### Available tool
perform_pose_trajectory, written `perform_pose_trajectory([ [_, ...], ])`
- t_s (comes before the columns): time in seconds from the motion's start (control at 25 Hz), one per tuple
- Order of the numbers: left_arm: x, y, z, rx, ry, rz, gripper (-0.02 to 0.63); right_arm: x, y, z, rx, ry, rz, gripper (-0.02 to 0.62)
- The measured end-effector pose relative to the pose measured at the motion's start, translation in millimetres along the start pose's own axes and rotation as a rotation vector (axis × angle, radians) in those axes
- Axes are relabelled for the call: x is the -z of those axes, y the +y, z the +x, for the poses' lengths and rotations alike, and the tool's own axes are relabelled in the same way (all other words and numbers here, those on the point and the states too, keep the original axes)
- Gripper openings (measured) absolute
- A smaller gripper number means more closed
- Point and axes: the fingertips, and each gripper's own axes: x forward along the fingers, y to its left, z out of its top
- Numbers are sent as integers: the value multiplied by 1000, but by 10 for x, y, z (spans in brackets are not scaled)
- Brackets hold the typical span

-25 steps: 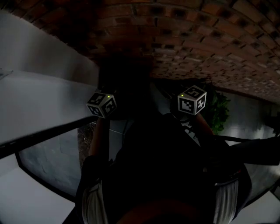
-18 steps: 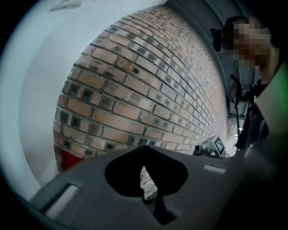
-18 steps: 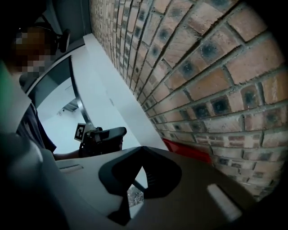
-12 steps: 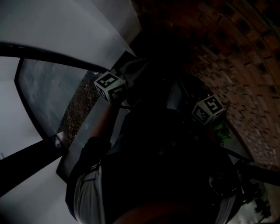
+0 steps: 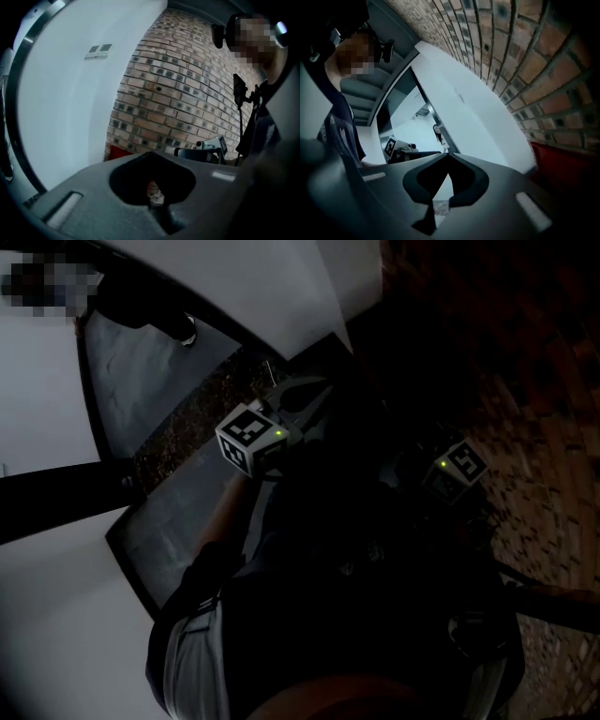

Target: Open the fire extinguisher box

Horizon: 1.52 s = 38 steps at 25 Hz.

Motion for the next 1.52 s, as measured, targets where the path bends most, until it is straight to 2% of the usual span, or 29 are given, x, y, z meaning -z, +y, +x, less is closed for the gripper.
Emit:
perform_pose_trajectory([
  [0.36, 47, 566, -633, -186, -74, -67, 2, 164, 143, 678, -131, 121, 47, 2],
  [0.52, -25, 1030, -1039, -266, -123, -96, 3, 85, 296, 1287, -221, 172, -15, 2],
  [0.72, 4, 1553, -1392, -362, -201, -159, 3, 94, 427, 1814, -286, 249, -58, 2],
  [0.84, 124, 1838, -1497, -415, -185, -144, 3, 213, 451, 2074, -303, 292, -73, 2],
  [1.04, 82, 2290, -1608, -430, -163, -125, 3, 314, 413, 2671, -319, 360, -53, 2],
  [1.24, 58, 2623, -1835, -523, -117, -102, 3, 477, 450, 3056, -410, 410, 1, 2],
  [1.32, 101, 2669, -1979, -598, -97, -102, 3, 583, 472, 3140, -471, 438, 42, 2],
  [1.4, 130, 2695, -2234, -715, -86, -115, 3, 682, 584, 3283, -574, 460, 63, 2],
  [1.52, 176, 2517, -2539, -838, -123, -168, 3, 722, 803, 3357, -708, 492, 59, 2],
])
